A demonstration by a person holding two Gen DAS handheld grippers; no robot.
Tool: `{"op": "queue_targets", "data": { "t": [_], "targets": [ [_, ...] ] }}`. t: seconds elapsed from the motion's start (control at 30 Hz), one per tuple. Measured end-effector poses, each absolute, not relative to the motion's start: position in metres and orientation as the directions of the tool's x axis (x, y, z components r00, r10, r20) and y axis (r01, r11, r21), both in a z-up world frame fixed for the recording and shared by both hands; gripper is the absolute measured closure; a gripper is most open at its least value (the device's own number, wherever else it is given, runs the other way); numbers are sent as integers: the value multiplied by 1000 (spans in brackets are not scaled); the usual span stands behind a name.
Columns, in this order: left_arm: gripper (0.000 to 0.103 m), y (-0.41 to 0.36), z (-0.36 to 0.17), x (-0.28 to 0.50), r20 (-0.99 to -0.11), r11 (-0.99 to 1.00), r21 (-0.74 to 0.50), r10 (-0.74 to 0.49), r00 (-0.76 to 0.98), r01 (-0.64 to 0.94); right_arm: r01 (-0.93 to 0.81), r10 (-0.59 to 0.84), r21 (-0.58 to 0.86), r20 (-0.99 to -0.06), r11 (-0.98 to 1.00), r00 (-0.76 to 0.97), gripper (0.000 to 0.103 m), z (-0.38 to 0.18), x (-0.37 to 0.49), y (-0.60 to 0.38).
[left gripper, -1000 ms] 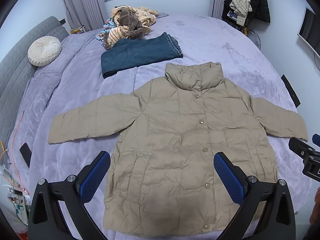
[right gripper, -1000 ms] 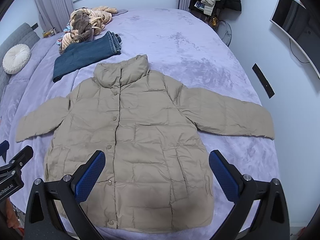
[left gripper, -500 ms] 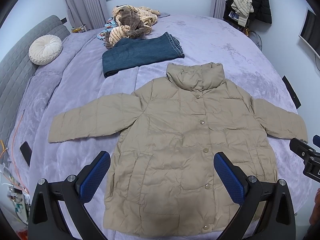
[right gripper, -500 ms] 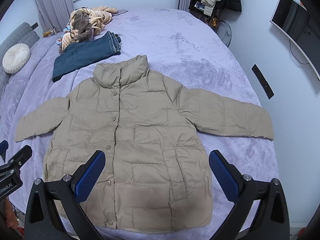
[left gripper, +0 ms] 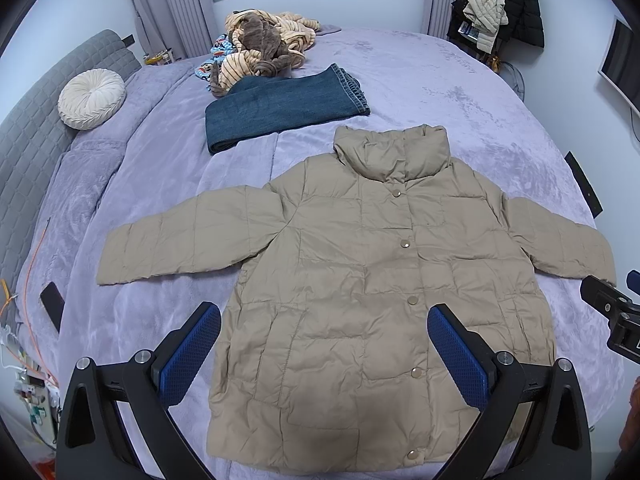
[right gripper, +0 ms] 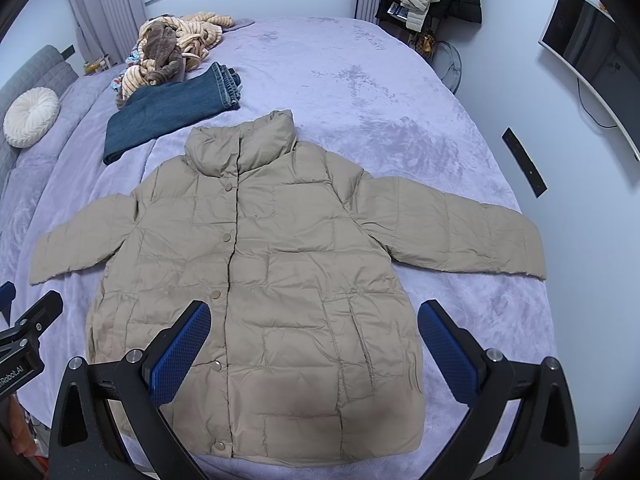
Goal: Fold large clothes
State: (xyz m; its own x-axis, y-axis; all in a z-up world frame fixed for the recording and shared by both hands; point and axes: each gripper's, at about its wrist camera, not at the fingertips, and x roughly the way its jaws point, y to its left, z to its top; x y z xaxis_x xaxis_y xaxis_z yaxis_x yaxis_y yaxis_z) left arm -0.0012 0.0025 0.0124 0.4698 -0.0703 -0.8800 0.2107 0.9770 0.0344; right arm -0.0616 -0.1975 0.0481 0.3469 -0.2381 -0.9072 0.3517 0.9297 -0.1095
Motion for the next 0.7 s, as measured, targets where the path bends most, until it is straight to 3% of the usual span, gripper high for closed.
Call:
{"op": "queue_targets", "data": {
  "t": [0.7],
  "targets": [
    [0, 7, 12, -2, -880, 978, 34, -69, 469, 206, 351, -240, -112, -908, 930, 344, 0, 48, -60, -197]
  ]
}}
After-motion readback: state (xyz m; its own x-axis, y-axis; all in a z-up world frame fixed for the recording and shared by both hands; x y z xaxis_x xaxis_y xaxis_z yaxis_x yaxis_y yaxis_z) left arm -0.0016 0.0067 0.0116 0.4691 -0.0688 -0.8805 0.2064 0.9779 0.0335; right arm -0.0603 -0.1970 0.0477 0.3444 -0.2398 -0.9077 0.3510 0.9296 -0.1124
